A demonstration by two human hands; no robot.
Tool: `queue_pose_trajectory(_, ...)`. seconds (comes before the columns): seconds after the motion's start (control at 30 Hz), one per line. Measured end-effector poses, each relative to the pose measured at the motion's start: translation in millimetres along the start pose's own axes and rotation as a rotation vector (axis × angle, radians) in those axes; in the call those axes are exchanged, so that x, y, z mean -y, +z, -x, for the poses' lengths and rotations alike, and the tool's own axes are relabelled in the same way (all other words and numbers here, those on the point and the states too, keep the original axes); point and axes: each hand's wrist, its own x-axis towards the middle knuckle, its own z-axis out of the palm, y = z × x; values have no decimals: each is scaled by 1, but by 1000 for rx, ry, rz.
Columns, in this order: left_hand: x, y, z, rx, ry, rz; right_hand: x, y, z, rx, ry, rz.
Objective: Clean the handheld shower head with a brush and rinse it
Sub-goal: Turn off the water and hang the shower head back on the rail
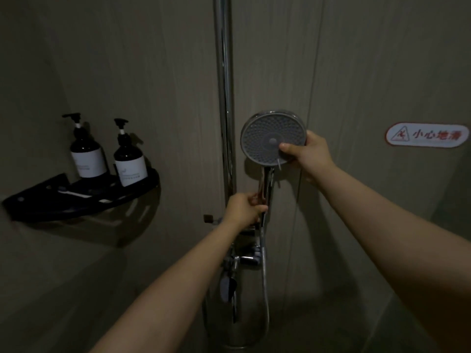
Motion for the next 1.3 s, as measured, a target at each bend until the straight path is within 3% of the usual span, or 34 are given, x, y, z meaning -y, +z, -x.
queue_pose_trajectory(0.1, -10, -1, -9, 46, -39, 7, 11, -1, -5, 18, 4, -50)
queue_pose_trajectory(0.5, 3, -1, -19, -93, -66, -298, 5, 27, -5, 102, -39, 52)
queue_pose_trajectory(0.7, 10, 13, -21, -167, -72, -229, -7, 21, -5, 82, -29, 6)
queue_pose_trajectory(0.87, 12, 3, -21, -120, -68, -261, -10, 22, -5, 64, -8, -73)
queue_pose_trajectory(1.3, 29, 15, -23, -128, -162, -309, -29, 29, -6, 102, 22, 86)
